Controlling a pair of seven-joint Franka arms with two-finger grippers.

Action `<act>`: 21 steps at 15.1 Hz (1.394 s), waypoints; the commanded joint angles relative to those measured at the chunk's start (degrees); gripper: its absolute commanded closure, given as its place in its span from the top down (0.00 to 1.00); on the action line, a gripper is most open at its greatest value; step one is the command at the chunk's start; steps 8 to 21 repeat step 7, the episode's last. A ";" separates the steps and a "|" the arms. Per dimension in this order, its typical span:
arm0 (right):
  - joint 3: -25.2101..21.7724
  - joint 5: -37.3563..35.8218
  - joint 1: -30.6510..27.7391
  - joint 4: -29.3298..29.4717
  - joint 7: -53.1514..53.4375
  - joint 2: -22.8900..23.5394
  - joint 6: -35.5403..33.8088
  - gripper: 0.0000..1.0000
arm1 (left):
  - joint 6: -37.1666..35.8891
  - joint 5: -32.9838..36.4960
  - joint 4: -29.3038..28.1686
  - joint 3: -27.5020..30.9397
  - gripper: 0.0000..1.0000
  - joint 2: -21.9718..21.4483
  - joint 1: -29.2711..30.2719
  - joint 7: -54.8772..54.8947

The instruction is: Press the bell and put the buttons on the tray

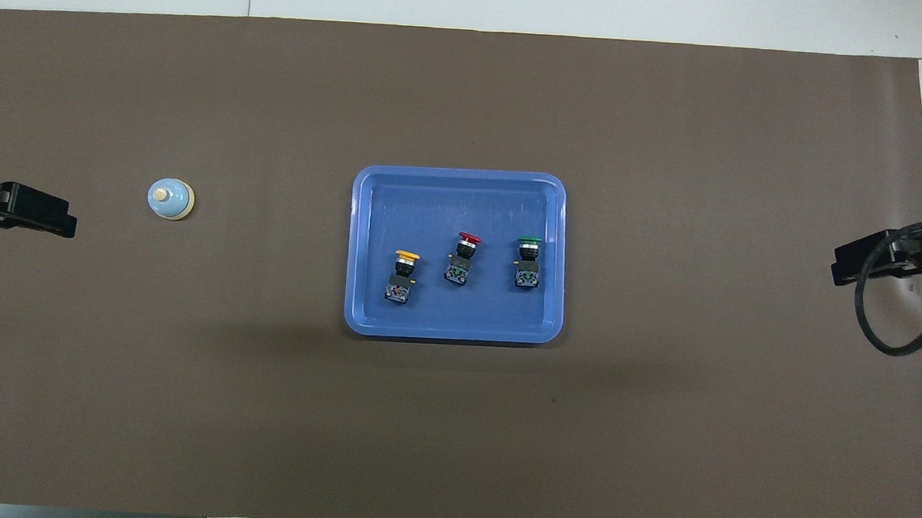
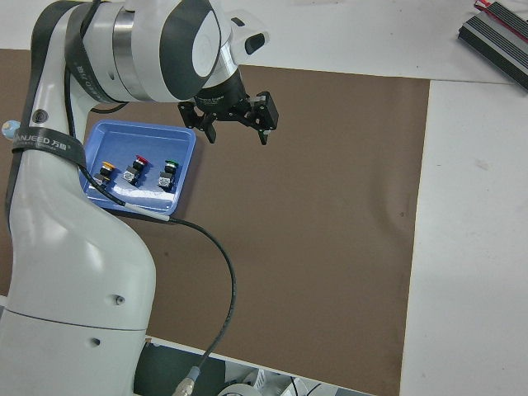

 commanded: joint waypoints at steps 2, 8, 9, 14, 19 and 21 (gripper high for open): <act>0.72 -0.35 -0.72 -0.74 -0.78 -0.60 0.12 1.00 | -0.51 -0.27 -0.69 0.56 1.00 -0.63 -0.54 0.45; 0.72 -0.35 -1.16 -0.74 -0.79 -0.52 0.12 1.00 | -0.15 -0.27 -0.69 0.56 1.00 -0.63 -0.62 0.45; 0.72 -0.35 -1.16 -0.74 -0.79 -0.52 0.12 1.00 | -0.15 -0.27 -0.69 0.56 1.00 -0.63 -0.62 0.45; 0.72 -0.35 -1.16 -0.74 -0.79 -0.52 0.12 1.00 | -0.15 -0.27 -0.69 0.56 1.00 -0.63 -0.62 0.45; 0.72 -0.35 -1.16 -0.74 -0.79 -0.52 0.12 1.00 | -0.15 -0.27 -0.69 0.56 1.00 -0.63 -0.62 0.45; 0.72 -0.35 -1.16 -0.74 -0.79 -0.52 0.12 1.00 | -0.15 -0.27 -0.69 0.56 1.00 -0.63 -0.62 0.45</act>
